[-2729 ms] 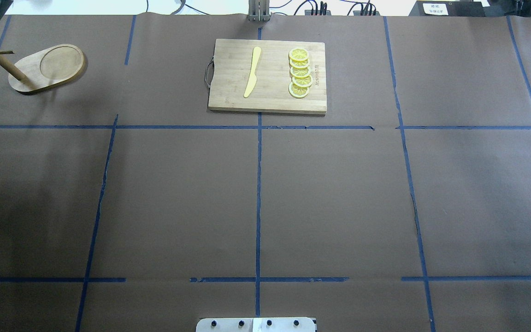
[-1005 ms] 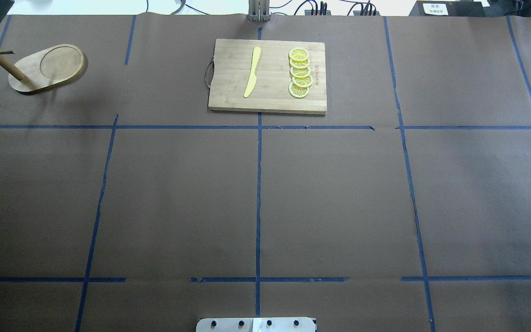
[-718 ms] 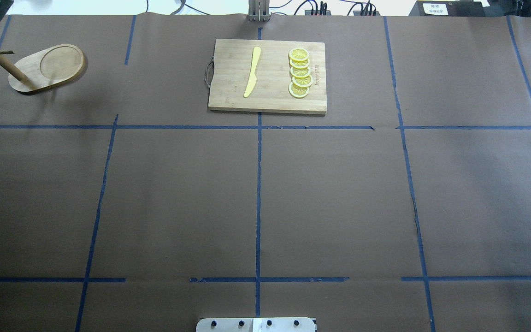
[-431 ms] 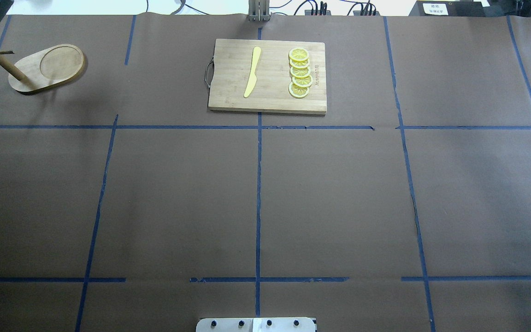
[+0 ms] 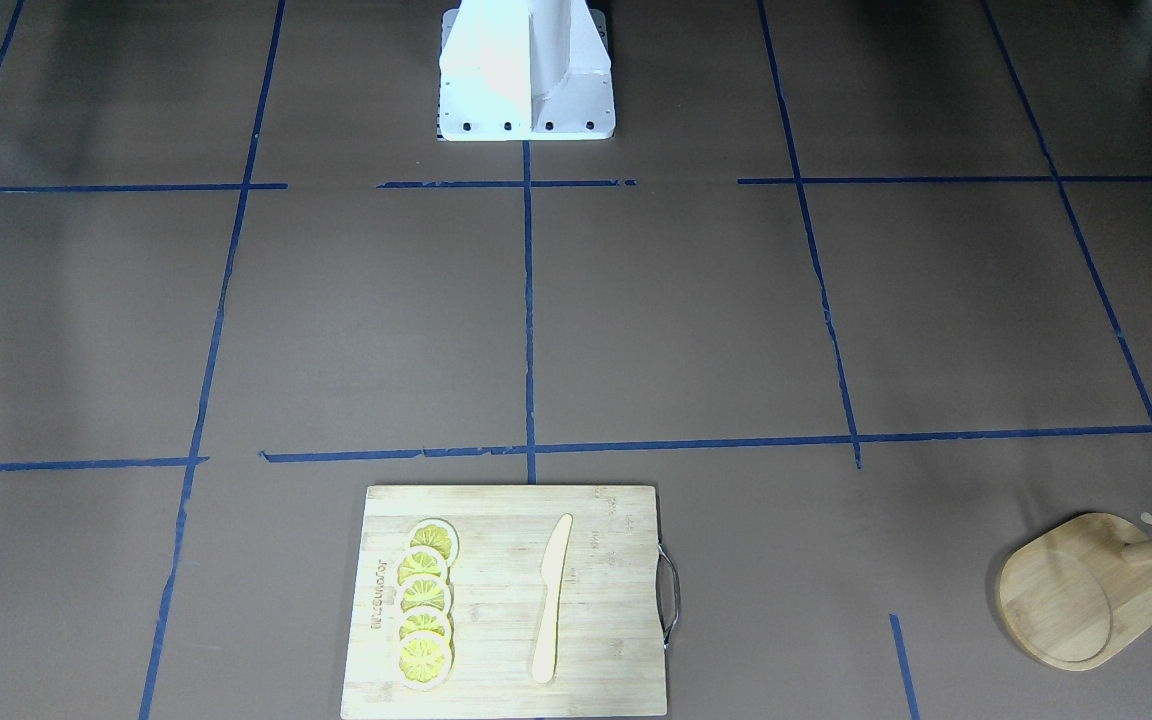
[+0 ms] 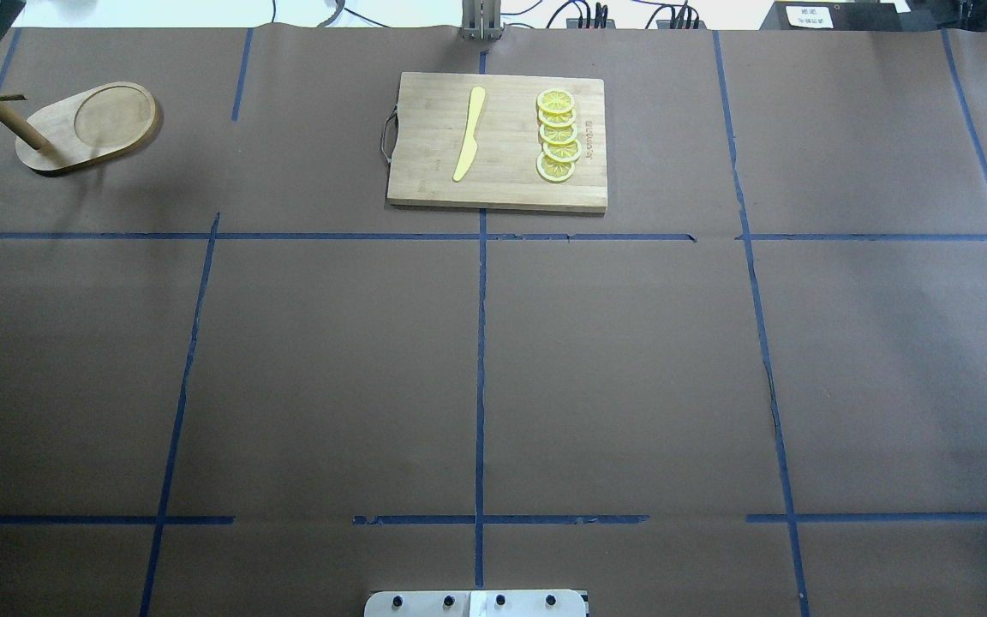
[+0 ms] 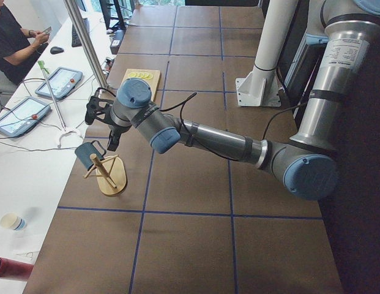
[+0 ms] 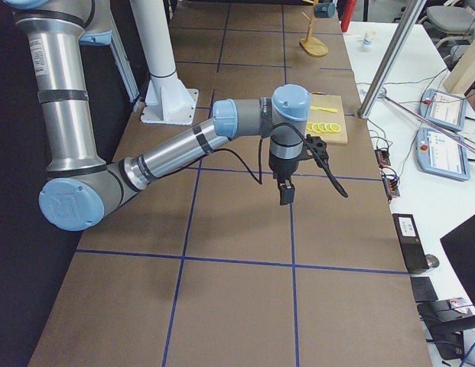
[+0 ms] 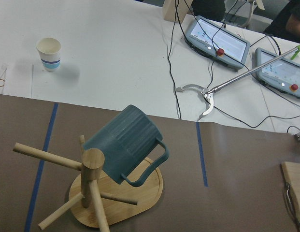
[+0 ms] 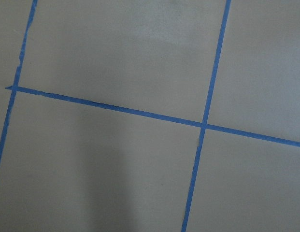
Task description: Hang cup on storage rack
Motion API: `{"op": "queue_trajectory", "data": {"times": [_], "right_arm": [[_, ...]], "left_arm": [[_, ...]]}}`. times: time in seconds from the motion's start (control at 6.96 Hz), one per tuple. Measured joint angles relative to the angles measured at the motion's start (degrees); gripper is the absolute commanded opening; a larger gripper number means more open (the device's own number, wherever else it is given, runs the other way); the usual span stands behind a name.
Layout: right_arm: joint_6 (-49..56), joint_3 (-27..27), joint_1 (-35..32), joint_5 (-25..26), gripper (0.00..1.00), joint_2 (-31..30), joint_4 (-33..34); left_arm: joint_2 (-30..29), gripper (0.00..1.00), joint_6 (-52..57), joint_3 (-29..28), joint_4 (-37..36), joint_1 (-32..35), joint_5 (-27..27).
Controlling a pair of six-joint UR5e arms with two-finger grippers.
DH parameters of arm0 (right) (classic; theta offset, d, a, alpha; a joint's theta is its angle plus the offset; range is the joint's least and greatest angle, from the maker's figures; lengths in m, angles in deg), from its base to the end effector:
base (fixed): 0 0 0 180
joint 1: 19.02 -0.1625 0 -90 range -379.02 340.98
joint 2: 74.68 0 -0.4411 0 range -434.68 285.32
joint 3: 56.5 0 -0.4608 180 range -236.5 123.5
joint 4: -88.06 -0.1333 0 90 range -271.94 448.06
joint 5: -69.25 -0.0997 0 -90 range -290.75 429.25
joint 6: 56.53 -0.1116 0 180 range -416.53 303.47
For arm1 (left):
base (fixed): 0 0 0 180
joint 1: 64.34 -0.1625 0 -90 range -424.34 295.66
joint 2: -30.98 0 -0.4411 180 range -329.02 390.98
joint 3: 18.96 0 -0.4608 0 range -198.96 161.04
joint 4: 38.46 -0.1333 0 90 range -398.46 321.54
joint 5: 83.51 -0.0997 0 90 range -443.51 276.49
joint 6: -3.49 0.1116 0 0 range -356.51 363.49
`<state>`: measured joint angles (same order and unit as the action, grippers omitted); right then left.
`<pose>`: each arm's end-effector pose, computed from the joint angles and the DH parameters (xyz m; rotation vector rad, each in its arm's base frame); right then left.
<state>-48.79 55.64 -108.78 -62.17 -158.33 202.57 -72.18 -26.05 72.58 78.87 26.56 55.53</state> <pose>0.0571 -0.5593 0.4577 0.1137 -0.7175 -0.1582 -0.0595 -0.6683 0.4627 0.4626 0.9577 -0.1666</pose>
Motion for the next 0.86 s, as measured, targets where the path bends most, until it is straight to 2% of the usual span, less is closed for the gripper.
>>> {"op": "queue_trajectory", "data": {"times": [0.29, 0.43, 0.72, 0.86], "right_arm": [[0.1, 0.0, -0.1, 0.1, 1.0, -1.2, -0.1], [0.0, -0.3, -0.1, 0.2, 1.0, -1.7, 0.0], [-0.3, -2.2, -0.6, -0.2, 1.0, -2.3, 0.1], [-0.2, -3.6, -1.6, -1.3, 1.0, -2.4, 0.2]], "left_arm": [[0.0, 1.0, 20.6, -0.1, -17.9, 1.0, -5.0], [0.4, 1.0, 27.1, -0.4, -24.7, 1.3, -7.1], [3.3, 1.0, 34.8, -2.5, -33.7, 1.2, -7.9], [5.4, 1.0, 36.2, -3.2, -34.9, 1.2, -7.8]]}}
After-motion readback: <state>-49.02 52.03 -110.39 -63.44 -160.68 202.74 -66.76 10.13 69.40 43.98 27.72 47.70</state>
